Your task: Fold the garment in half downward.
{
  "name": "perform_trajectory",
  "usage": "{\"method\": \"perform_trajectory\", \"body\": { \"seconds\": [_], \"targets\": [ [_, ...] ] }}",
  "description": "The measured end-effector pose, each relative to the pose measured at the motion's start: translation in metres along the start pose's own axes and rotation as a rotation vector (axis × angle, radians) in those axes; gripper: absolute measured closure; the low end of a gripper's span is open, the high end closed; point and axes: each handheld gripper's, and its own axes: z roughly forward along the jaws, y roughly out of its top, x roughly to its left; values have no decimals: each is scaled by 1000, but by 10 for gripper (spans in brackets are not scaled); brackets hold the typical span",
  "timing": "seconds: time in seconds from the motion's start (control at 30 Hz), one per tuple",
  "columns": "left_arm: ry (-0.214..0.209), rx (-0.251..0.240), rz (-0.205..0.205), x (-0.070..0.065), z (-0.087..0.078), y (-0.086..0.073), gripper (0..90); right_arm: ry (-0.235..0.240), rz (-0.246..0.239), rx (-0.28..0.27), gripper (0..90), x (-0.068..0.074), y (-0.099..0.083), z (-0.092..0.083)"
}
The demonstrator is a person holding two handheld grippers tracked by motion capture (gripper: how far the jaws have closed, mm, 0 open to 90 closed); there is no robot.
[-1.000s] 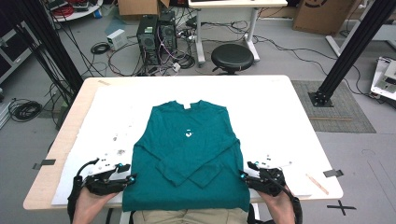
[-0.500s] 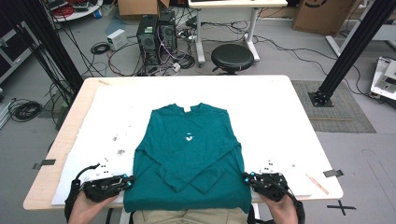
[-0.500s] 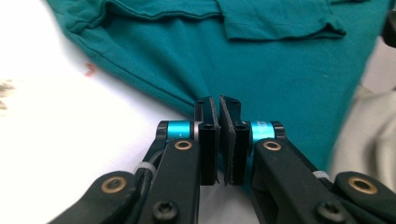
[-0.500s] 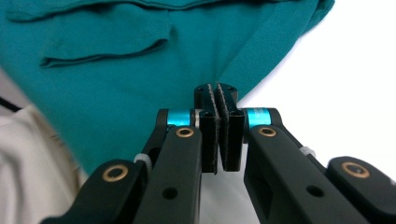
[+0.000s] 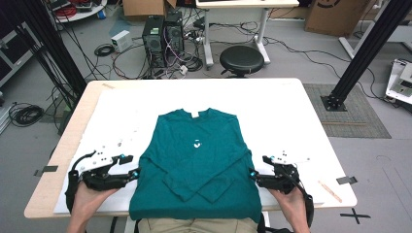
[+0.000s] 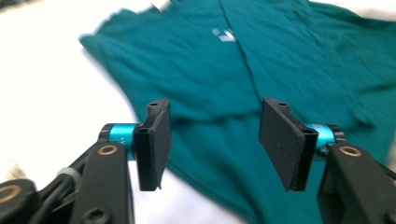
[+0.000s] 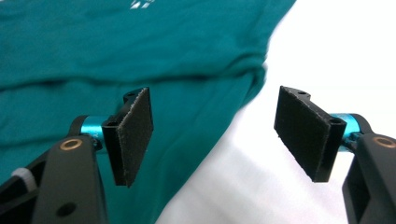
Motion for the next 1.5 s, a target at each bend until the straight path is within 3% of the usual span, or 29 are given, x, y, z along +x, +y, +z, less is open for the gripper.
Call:
{"method": "perform_trajectory", "body": {
  "seconds": [0.07,0.17,0.2,0.27,0.43,0.53,0.7,0.77,0.9,1.07,1.13,1.23,1.3,1.37,1.4,1.5],
  "targets": [
    [27,-1,26,6,3,13,429,-11,-2,-14,282,-4,7,3],
    [28,1,36,18,12,32,440,-28,-4,-37,285,-12,19,9],
    [36,3,37,20,15,38,458,-28,16,-31,287,-13,23,10],
    [45,17,42,26,22,48,479,-34,2,-37,290,-19,32,16],
    [59,38,26,44,42,66,494,-75,-30,-20,292,-29,56,27],
    [71,40,19,53,55,75,498,-86,-22,2,292,-35,72,36],
    [70,68,15,65,84,94,519,-72,-36,47,330,-43,104,61],
    [83,91,16,70,102,99,539,-95,-44,54,342,-47,116,75],
    [115,163,7,84,136,95,567,-88,-19,41,362,-55,124,96],
    [128,236,-48,102,164,76,590,-71,0,105,361,-58,116,119],
    [130,251,-58,106,168,71,601,-72,1,128,361,-59,114,125],
    [148,279,-40,107,175,67,626,-78,-1,141,361,-61,113,128],
    [161,296,-18,106,178,65,682,-80,0,139,361,-62,113,128],
    [163,309,-4,107,178,64,812,-83,2,143,361,-61,113,127],
    [164,302,-6,108,178,64,857,-82,-1,146,361,-61,113,127],
    [141,261,-62,115,171,64,871,-83,-9,143,361,-60,113,126]
  ]
}}
